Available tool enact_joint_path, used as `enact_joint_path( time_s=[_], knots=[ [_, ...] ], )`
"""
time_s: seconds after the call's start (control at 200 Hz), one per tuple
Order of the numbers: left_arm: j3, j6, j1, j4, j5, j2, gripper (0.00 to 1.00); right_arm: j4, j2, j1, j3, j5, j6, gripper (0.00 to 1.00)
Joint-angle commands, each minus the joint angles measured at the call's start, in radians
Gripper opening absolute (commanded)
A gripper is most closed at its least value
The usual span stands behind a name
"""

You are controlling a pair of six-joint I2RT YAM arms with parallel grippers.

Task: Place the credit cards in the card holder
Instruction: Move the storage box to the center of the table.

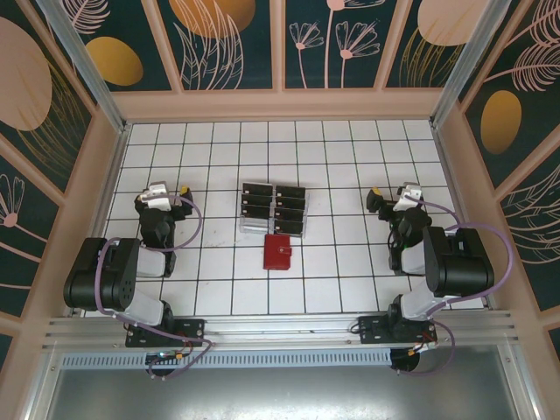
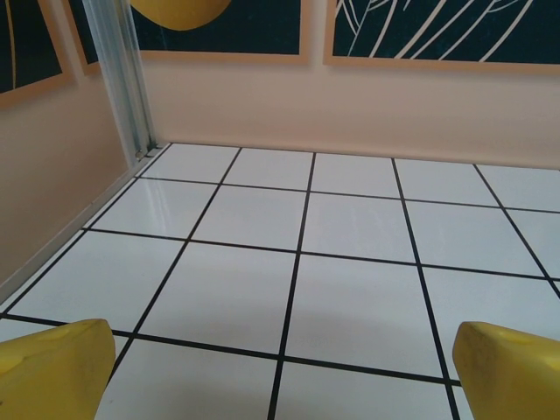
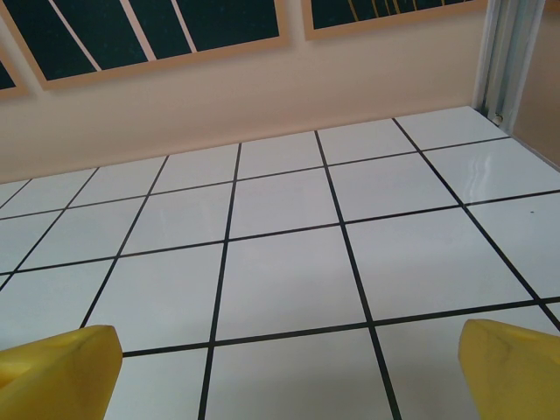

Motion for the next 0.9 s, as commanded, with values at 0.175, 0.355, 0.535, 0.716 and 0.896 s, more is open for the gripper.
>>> enact_joint_path(
  time_s=[0.175,0.355,0.535,0.716,0.896],
  knots=[
    [0.02,-0.015,0.008,0.009,0.018,0.01,0.99,0.008,0.001,-0.006,0.019,-0.014,-0.011,0.99],
    [0.013,-0.015,0.007,0.018,0.018,0.004,0.99,0.017,0.001,-0.009,0.013,-0.014,-0.007,0.99],
    [0.031,-0.046,0.007,-0.046,-0.067,-0.035,0.98,0.04,-0.093,-0.009,-0.038,0.007,-0.002,0.99],
    [0.079,-0.074,0.007,-0.172,-0.145,-0.084,0.98,-0.172,-0.277,-0.009,0.0,0.04,0.018,0.99],
    [0.139,-0.112,0.007,-0.36,-0.212,-0.177,0.99,-0.513,-0.456,-0.029,0.122,0.128,0.352,0.99]
  ],
)
